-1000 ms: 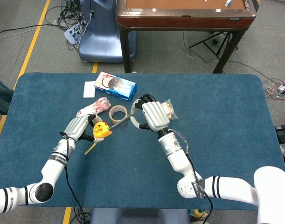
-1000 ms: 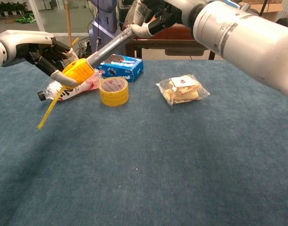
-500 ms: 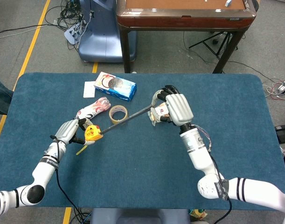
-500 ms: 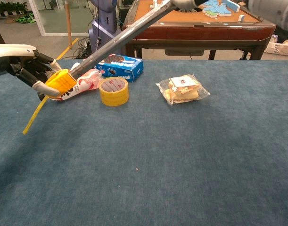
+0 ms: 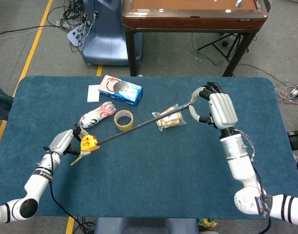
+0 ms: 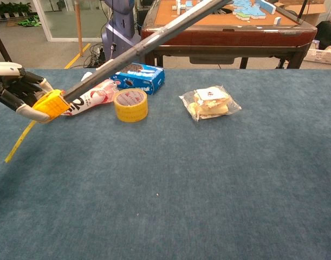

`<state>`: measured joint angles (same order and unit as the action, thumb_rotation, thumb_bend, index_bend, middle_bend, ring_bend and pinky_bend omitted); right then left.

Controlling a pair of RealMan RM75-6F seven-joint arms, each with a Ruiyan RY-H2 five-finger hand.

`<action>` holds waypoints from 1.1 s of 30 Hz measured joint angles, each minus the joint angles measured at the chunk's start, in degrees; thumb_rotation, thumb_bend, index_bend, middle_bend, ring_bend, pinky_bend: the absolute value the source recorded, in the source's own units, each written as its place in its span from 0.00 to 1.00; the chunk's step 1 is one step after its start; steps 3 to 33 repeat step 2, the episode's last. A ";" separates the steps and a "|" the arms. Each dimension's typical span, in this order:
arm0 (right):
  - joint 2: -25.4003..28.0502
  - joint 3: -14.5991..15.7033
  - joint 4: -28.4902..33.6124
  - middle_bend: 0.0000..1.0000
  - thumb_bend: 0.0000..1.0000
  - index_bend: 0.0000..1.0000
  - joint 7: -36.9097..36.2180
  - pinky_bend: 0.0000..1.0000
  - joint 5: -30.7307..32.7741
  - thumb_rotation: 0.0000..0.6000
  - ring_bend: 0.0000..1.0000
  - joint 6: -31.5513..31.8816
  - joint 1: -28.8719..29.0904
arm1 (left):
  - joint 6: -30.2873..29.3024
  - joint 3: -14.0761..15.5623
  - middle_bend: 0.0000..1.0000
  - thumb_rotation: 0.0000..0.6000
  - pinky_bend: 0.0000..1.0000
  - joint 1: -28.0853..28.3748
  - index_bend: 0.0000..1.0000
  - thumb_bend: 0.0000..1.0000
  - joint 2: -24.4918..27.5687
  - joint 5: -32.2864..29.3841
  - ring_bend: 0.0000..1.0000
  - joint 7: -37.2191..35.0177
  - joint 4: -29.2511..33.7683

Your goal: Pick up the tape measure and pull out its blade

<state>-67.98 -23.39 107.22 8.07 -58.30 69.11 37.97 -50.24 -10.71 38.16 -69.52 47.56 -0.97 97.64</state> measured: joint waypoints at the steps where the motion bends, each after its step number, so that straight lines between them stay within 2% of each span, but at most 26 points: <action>1: 0.51 0.15 0.31 0.42 0.68 0.62 -0.26 0.13 -0.19 1.00 0.27 0.07 -0.43 | 0.01 -0.02 0.54 1.00 0.23 -0.04 0.51 0.17 -0.09 0.15 0.38 -0.04 0.00; 33: 0.72 0.26 0.51 0.42 0.68 0.62 -0.44 0.12 -0.33 1.00 0.27 0.12 -0.64 | 0.01 -0.03 0.54 1.00 0.23 -0.07 0.51 0.17 -0.18 0.26 0.38 -0.07 0.01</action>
